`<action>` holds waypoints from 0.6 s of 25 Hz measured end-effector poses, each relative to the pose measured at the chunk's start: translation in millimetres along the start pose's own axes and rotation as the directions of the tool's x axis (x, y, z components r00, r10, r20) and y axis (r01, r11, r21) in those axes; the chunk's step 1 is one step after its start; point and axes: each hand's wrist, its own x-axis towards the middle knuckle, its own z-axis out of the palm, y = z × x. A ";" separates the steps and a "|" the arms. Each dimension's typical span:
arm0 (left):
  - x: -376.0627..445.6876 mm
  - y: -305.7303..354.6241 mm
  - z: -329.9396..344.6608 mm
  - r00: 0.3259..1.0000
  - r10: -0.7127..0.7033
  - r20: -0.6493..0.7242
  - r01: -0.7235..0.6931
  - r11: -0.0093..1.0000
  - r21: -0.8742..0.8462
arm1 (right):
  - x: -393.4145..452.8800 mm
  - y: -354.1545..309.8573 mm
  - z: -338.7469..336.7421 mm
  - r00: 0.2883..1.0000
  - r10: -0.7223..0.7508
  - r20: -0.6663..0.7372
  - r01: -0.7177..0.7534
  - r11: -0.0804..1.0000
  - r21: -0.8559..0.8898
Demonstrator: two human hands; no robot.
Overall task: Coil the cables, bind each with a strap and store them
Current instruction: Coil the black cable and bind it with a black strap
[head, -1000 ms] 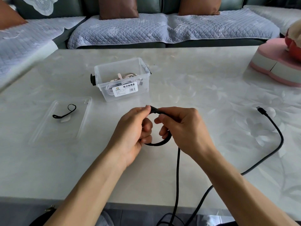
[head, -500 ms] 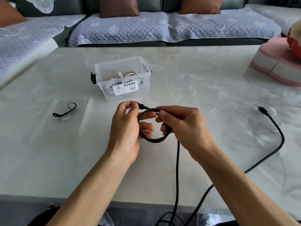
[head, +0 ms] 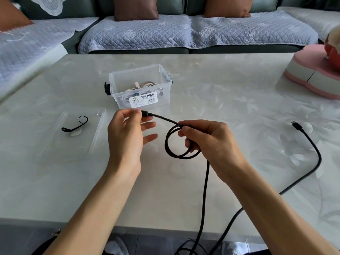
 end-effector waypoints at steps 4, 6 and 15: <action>2.7 -2.6 -3.1 0.965 -0.183 0.187 0.134 0.959 0.248 | 2.8 -1.1 -4.3 1.000 -0.015 -0.018 0.016 1.000 0.023; 1.6 -1.6 -4.7 0.956 -0.080 0.284 -0.021 0.942 0.336 | 2.3 -1.5 -4.9 1.000 -0.019 0.023 0.020 1.000 -0.021; -2.5 -3.1 -2.9 0.949 -0.001 0.314 -0.132 0.906 0.403 | -1.6 -3.2 -4.1 0.990 0.064 0.128 -0.068 0.997 0.023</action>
